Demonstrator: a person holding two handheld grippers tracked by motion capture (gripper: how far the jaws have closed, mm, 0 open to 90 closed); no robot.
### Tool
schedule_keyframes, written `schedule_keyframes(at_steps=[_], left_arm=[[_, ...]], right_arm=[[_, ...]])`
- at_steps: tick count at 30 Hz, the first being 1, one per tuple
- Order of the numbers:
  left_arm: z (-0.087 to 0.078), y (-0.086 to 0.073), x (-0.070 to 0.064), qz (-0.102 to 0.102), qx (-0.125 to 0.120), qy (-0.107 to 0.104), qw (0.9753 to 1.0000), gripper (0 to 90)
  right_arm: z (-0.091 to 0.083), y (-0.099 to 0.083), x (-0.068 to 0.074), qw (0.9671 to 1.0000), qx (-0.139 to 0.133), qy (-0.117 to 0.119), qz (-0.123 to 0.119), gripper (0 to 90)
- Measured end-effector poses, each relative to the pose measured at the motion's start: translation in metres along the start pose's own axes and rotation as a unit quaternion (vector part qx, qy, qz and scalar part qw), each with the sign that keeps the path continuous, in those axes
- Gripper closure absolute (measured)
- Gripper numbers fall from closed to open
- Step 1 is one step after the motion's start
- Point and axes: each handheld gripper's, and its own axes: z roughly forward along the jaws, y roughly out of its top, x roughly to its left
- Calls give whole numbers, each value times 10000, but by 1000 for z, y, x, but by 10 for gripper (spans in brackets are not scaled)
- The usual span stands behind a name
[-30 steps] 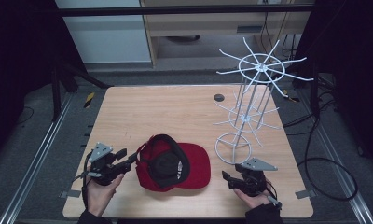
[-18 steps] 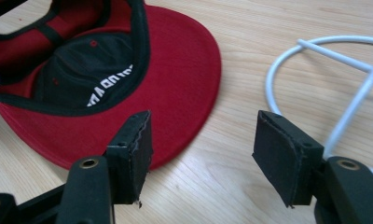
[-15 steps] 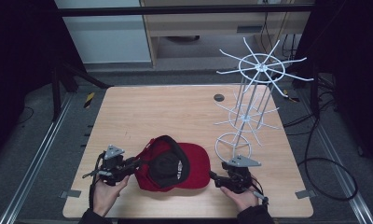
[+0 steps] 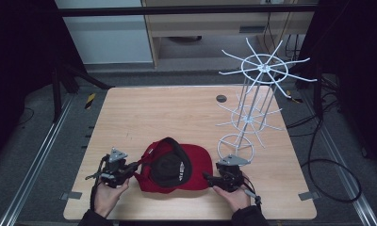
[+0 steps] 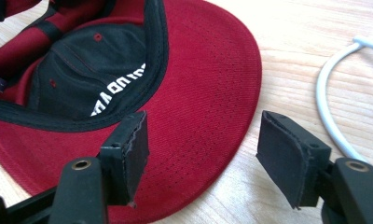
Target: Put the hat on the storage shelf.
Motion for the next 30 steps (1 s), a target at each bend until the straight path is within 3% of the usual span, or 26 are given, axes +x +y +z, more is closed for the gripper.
schedule_keyframes(at_steps=[11, 24, 29, 30], left_arm=[[13, -5, 1, 169, 312, 137, 9993, 877], [18, -6, -1, 296, 447, 173, 9984, 878], [16, -6, -2, 356, 344, 155, 9987, 861], [14, -6, -3, 344, 239, 127, 9990, 809]], right_arm=[[12, -1, 2, 9998, 167, -41, 35, 332], [23, -2, 0, 9995, 303, -65, 31, 318], [23, -2, 0, 9995, 293, -70, 31, 323], [21, -1, 0, 9997, 240, -58, 18, 324]])
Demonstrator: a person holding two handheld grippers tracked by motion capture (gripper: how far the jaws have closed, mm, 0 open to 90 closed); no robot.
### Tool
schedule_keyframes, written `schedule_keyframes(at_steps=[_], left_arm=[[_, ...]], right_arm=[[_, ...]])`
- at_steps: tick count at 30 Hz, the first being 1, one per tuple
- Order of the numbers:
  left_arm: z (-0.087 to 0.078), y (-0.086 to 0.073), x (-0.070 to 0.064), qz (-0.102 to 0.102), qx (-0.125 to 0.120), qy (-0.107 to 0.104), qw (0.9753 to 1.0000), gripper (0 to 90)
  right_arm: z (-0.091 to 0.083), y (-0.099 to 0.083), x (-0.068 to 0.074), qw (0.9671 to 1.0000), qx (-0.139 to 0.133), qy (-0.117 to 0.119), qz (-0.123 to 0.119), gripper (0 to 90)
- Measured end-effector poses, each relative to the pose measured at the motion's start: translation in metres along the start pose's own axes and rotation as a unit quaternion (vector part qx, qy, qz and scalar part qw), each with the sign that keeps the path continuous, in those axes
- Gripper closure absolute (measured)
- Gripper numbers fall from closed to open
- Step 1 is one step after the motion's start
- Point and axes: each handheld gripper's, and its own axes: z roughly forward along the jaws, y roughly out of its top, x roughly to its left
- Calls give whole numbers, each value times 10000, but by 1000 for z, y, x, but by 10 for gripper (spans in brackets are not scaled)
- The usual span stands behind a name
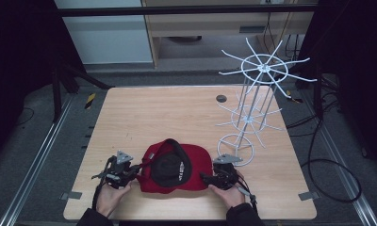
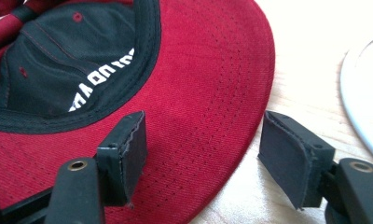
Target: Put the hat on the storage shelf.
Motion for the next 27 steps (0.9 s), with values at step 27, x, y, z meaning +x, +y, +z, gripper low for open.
schedule_keyframes(at_steps=[27], left_arm=[[-57, 35, -63, 943, -1235, -630, 9859, 417]], right_arm=[[-80, -13, -54, 9975, -566, -374, 178, 410]])
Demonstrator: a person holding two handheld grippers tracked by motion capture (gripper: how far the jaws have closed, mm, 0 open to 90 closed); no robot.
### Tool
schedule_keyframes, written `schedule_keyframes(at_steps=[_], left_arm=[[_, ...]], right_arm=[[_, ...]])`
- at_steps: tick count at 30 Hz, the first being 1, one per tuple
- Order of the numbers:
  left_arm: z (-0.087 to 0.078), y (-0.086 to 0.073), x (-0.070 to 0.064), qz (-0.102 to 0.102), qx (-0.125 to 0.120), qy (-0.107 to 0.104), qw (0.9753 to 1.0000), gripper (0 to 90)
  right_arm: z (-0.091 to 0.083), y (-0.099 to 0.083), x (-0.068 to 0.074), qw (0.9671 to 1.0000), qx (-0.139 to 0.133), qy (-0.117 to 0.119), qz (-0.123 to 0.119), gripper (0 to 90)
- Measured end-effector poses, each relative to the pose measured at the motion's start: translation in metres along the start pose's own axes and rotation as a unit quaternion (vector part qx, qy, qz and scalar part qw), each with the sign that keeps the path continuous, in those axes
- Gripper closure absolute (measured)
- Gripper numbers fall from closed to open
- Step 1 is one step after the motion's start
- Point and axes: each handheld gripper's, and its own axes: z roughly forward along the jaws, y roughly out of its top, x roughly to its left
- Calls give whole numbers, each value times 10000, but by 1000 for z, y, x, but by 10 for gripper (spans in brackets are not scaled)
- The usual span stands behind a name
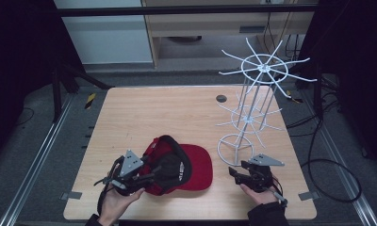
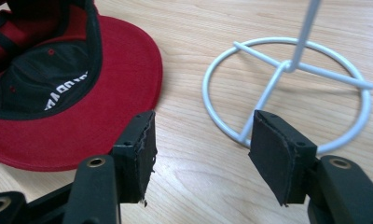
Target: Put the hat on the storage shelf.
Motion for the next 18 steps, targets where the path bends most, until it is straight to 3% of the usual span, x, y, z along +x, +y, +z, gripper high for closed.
schedule_keyframes(at_steps=[6, 12, 18], left_arm=[[15, 5, -17, 207, 189, -306, 9991, 406], [41, 4, -44, 500, 666, -794, 9934, 405], [51, -1, -58, 764, 892, -961, 9884, 398]], right_arm=[[-7, -5, -4, 10000, -19, -48, 66, 412], [-11, -8, -8, 9999, -39, -75, 85, 414], [-11, -9, -8, 9999, -4, -78, 73, 414]])
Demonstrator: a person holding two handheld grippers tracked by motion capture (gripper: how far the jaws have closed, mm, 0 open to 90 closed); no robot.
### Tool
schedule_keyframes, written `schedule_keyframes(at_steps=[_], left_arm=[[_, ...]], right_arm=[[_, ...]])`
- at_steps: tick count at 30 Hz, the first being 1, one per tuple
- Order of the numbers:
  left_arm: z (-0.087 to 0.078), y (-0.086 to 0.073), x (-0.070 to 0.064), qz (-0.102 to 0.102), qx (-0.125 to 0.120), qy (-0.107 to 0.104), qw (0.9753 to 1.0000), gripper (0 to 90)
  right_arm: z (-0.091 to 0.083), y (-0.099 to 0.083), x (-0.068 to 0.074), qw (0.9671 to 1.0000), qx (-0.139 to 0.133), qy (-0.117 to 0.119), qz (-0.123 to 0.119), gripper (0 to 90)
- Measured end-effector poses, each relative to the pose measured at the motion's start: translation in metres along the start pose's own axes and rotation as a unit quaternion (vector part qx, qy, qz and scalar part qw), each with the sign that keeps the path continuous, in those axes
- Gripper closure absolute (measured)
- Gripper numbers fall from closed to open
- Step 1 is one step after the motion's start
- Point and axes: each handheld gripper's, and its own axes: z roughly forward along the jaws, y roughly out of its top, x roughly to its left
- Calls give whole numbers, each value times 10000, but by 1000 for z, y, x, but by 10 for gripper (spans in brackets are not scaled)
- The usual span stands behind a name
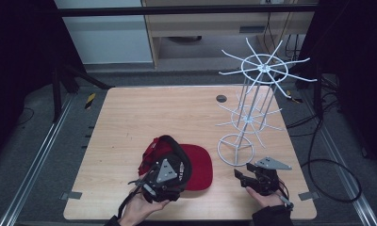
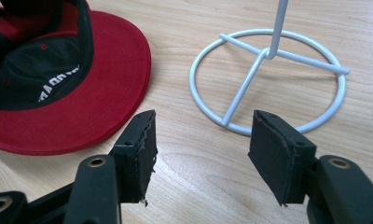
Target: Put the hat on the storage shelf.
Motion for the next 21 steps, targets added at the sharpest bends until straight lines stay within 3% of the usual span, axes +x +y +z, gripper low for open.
schedule_keyframes(at_steps=[5, 11, 21], left_arm=[[9, -3, -6, 151, 184, -121, 9996, 382], [24, -9, -9, 327, 453, -76, 9984, 416], [36, -12, -5, 333, 676, -97, 9971, 523]], right_arm=[[3, -1, 0, 10000, 81, 15, -30, 409], [5, -1, 0, 9999, 133, 23, -44, 403], [8, -1, -1, 9998, 198, 35, -39, 399]])
